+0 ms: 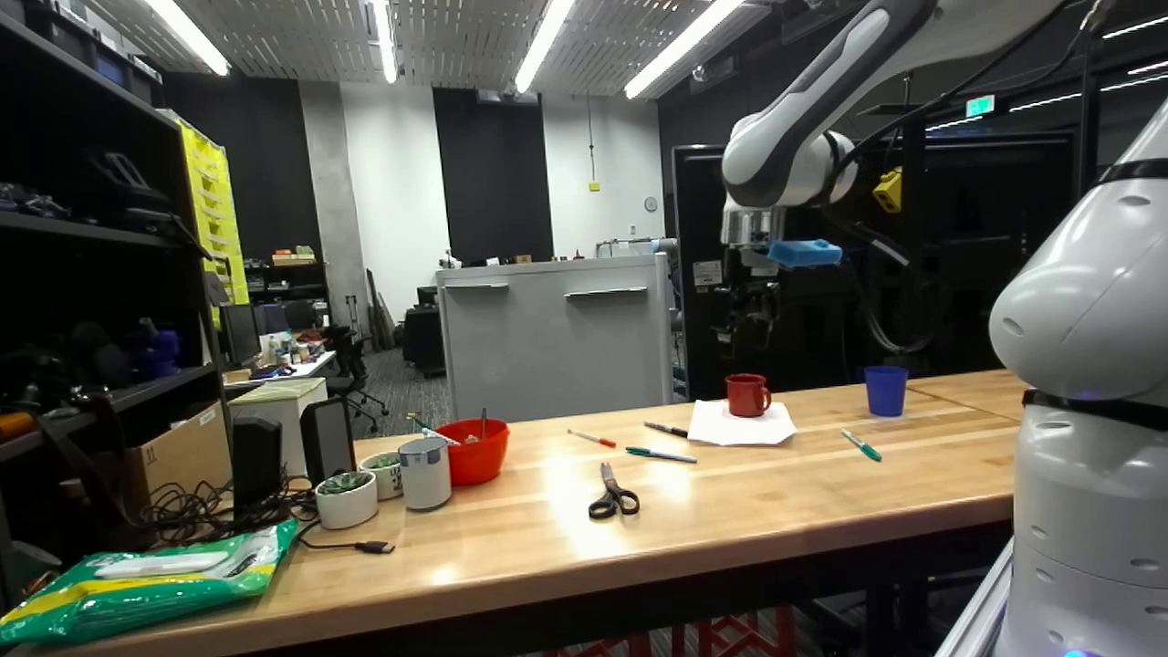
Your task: Open and close the black pair of scissors five times
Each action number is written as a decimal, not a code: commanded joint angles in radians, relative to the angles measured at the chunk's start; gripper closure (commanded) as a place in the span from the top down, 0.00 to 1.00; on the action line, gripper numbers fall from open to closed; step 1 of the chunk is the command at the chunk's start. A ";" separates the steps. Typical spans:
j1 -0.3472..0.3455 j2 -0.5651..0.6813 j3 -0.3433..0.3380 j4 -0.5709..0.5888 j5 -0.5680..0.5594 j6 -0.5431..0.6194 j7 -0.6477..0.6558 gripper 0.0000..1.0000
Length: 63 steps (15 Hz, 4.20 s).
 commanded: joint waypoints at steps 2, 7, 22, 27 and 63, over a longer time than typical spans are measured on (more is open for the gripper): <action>-0.002 0.018 0.028 0.000 0.004 0.014 0.024 1.00; -0.003 0.024 0.030 0.000 0.004 0.018 0.028 1.00; 0.088 0.259 0.201 0.120 0.089 0.018 0.337 1.00; 0.098 0.319 0.252 0.151 0.055 0.050 0.458 1.00; 0.176 0.617 0.277 0.353 -0.023 0.039 0.895 1.00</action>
